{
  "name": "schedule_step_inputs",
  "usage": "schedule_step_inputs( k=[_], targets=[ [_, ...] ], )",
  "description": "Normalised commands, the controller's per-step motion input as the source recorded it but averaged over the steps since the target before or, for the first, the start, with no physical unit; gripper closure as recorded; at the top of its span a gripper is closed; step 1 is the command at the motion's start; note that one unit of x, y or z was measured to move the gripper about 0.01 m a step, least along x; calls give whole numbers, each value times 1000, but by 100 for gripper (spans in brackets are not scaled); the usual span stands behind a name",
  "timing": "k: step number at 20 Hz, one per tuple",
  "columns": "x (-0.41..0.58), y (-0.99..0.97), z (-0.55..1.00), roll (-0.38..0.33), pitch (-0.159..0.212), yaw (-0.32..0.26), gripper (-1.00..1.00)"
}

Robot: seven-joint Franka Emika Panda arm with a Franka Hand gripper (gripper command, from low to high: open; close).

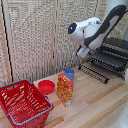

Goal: Extend the gripper towards the oven tray handle. Grasp the handle and carefully pull the tray out of the oven. Move the gripper above the red bowl. Grab the red bowl gently. Lift the bowl and place it onto the oven tray.

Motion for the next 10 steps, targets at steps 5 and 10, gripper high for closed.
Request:
schedule_step_inputs(
  k=[5, 10],
  targets=[
    [62, 438, 307, 259, 0, -146, -100],
    [56, 537, 187, 239, 26, -118, -100]
  ],
)
